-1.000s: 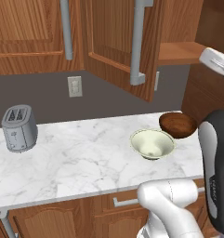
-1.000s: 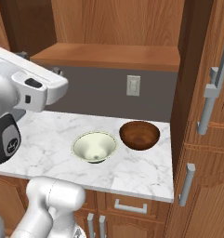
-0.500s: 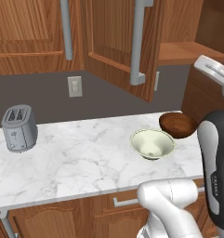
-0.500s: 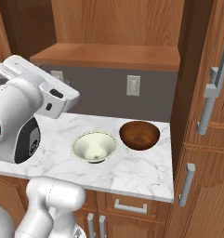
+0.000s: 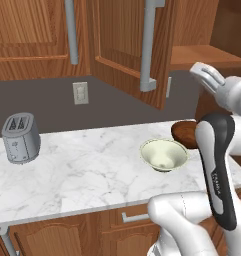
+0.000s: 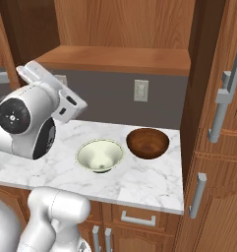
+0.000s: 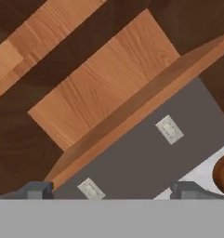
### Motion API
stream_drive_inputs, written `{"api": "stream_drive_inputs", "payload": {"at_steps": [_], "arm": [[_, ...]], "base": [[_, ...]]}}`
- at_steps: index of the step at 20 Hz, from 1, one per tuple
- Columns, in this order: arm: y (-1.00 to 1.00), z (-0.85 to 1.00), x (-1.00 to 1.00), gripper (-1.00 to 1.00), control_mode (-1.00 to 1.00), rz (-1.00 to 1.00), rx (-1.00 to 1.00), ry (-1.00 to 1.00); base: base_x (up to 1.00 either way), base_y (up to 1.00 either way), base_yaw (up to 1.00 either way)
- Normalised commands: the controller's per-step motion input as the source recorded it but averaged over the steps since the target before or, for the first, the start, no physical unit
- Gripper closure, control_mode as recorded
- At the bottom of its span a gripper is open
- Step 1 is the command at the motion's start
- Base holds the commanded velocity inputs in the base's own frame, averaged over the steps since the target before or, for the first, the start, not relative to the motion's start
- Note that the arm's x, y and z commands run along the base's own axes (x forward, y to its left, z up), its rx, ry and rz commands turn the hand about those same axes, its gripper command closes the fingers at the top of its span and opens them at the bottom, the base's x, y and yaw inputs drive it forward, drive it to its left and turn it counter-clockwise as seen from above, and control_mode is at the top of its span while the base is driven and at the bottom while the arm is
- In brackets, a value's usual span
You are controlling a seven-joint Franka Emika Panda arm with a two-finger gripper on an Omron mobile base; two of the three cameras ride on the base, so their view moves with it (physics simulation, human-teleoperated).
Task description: Open the cabinet. Pick the bowls from the counter and place them in the cabinet. Then close the cabinet.
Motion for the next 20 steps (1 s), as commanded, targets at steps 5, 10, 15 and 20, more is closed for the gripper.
{"api": "stream_drive_inputs", "payload": {"at_steps": [5,10,15,20], "arm": [[0.42,-0.13,0.28,-1.0,-1.0,0.11,0.22,0.25],[0.48,-0.09,0.22,-1.0,-1.0,0.17,0.23,0.3],[0.8,-0.24,0.23,-1.0,-1.0,0.22,0.14,0.29],[1.0,-0.48,0.3,-1.0,-1.0,0.22,0.06,0.28]], "base": [[0.0,0.0,0.0],[0.0,0.0,0.0],[0.0,0.0,0.0],[0.0,0.0,0.0]]}}
